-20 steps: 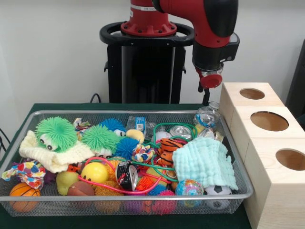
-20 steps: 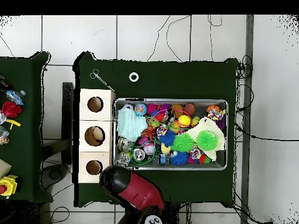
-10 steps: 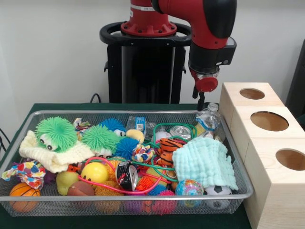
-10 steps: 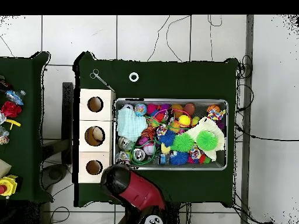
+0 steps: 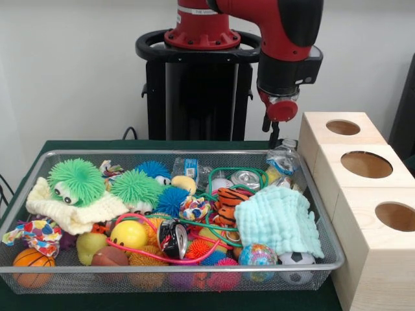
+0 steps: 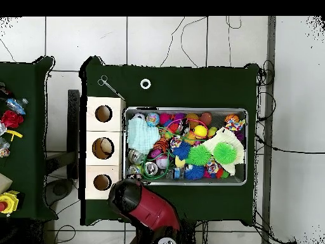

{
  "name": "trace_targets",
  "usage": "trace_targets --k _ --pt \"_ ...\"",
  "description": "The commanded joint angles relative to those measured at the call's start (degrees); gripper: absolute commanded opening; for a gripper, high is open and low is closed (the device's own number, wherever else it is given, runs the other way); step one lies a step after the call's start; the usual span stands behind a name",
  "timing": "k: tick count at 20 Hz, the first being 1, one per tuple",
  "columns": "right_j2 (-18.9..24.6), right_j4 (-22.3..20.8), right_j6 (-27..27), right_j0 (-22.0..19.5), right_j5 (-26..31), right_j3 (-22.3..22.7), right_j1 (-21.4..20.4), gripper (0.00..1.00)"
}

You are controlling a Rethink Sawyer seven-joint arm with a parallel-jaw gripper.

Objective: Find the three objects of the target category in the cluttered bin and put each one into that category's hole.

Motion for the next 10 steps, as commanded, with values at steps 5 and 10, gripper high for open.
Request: trace_targets --k 5,10 --pt "-6.2 -2.1 11.3 4.1 13.6 -7.0 -4.3 1.0" --pt "-5.6 -0.4 11.0 4.2 11.3 -7.4 -2.3 1.0"
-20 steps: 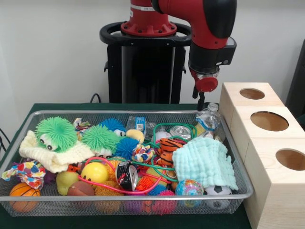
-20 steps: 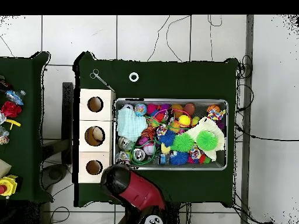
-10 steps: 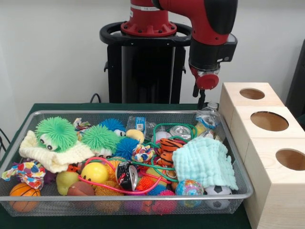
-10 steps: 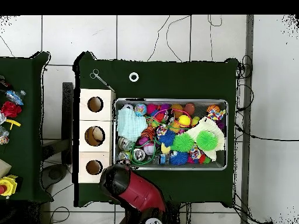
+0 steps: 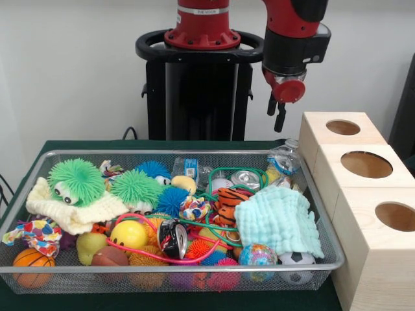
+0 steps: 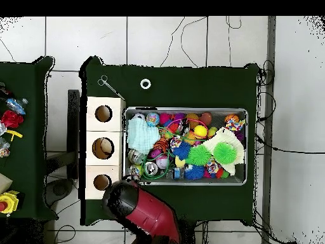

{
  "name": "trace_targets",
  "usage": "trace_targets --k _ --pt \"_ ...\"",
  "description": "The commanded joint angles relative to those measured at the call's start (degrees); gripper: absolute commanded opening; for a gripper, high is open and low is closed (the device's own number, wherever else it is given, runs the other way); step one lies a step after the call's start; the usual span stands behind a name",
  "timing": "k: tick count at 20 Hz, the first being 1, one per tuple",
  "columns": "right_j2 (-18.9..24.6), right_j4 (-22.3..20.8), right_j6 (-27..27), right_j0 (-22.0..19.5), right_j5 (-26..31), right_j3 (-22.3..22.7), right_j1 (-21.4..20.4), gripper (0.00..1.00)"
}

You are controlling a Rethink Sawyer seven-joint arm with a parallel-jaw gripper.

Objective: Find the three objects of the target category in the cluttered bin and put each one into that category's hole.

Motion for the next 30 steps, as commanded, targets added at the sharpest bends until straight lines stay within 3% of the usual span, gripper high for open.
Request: trace_targets --k 1,4,20,30 --pt "-0.1 0.2 10.9 0.0 3.6 -5.5 1.3 1.0" --pt "0.1 0.7 11.6 1.1 2.9 -5.7 2.2 1.0" --pt "4.6 2.7 9.7 -1.3 -5.7 -3.7 4.1 1.0" --pt "3.5 4.1 12.7 1.1 -5.0 -7.6 7.0 1.0"
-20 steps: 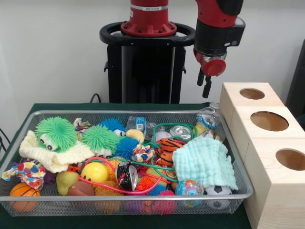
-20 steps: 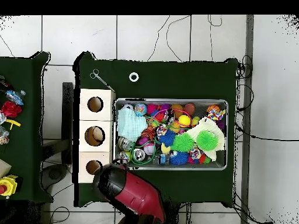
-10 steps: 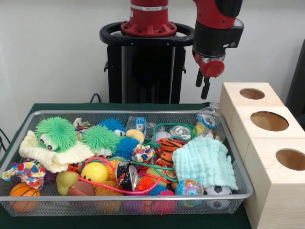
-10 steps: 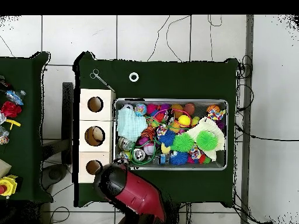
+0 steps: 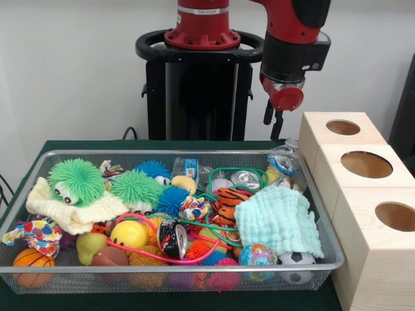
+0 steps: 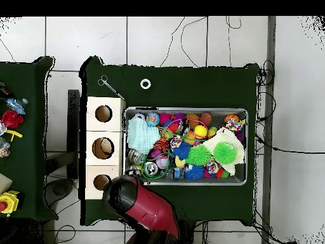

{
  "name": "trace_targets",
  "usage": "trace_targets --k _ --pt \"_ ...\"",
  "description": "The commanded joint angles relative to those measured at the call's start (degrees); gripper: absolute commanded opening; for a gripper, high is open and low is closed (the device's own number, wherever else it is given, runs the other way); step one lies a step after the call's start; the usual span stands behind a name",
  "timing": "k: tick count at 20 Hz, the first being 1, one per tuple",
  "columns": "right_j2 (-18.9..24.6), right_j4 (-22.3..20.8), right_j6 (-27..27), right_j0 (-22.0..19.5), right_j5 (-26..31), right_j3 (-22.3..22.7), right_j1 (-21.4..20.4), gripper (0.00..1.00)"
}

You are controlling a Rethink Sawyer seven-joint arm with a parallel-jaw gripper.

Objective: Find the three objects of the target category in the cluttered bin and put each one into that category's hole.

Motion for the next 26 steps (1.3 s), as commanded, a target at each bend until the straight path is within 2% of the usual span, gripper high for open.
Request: trace_targets --k 1,12,18,22,26 --pt "4.1 3.6 13.0 0.6 -1.7 -5.9 4.8 1.0" --pt "2.6 5.9 15.4 3.6 1.2 -8.9 6.3 1.0" --pt "3.2 7.7 16.3 4.3 2.7 -9.4 6.4 1.0" --pt "4.3 8.3 15.3 4.2 3.8 -8.3 5.6 1.0" --pt "6.3 7.9 11.4 3.0 2.7 -5.0 4.4 1.0"
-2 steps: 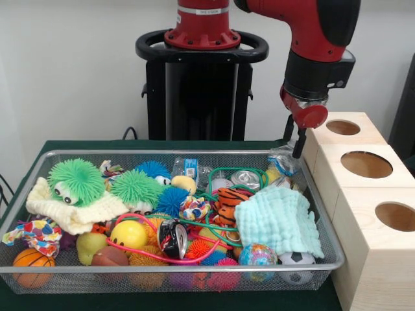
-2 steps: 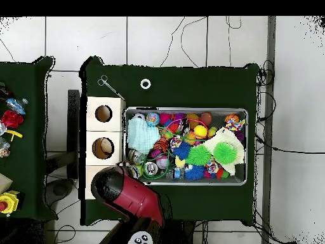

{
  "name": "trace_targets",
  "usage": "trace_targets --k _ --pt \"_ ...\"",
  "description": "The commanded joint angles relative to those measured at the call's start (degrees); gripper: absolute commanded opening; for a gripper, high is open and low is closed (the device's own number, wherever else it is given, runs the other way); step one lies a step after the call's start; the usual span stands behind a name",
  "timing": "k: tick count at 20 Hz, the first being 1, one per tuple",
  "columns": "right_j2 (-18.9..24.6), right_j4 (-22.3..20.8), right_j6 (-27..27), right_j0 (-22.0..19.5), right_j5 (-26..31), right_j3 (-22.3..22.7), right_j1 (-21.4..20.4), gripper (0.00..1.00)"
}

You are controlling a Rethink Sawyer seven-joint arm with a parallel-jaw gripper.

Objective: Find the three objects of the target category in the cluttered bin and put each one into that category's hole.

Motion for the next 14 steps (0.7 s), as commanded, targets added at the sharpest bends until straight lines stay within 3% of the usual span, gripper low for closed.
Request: trace_targets --k 1,7,14 --pt "6.7 2.8 10.3 -1.8 2.2 0.7 -0.5 1.0" --pt "10.2 2.8 8.2 -3.2 -3.3 5.2 -1.1 1.0" --pt "12.7 2.9 10.2 -1.7 -6.3 7.3 -0.5 1.0"
